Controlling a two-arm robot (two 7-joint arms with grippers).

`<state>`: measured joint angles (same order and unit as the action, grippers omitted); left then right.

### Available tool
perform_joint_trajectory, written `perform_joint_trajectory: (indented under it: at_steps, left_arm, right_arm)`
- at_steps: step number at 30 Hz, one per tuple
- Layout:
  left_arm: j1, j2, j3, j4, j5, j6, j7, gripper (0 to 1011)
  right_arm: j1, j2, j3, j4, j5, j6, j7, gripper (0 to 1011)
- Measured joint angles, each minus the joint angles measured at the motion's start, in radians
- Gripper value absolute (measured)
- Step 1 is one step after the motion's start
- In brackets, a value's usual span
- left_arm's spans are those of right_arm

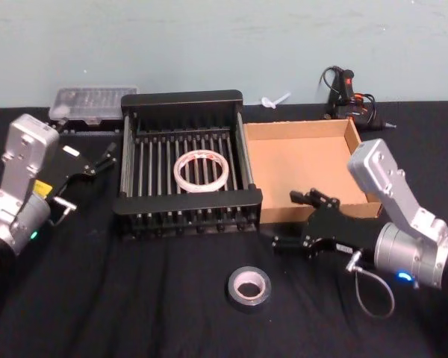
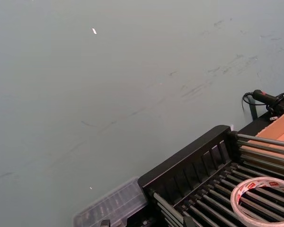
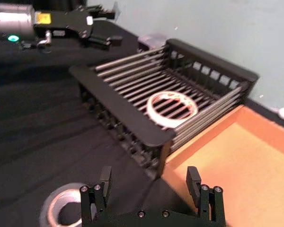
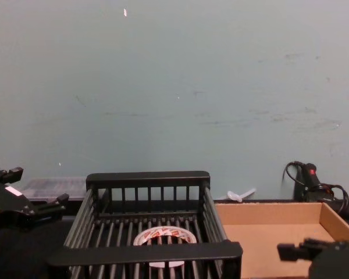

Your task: Pick up the white tape and place it into the black box , Pick up the silver tape and place it into the brown box.

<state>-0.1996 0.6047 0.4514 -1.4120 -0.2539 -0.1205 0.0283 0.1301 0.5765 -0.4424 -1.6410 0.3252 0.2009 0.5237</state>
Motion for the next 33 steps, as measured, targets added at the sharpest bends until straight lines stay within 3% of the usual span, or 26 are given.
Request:
perform_joint_trajectory:
  at_steps: [16, 33]
  left_arm:
    - [0.000, 0.000, 0.000, 0.000, 0.000, 0.000, 0.000, 1001]
    - [0.000, 0.000, 0.000, 0.000, 0.000, 0.000, 0.000, 1001]
  right_arm:
    - [0.002, 0.033, -0.079, -0.021, 0.016, 0.118, 0.023, 1002]
    - [0.065, 0.027, -0.137, 0.010, -0.009, 0.174, 0.035, 1002]
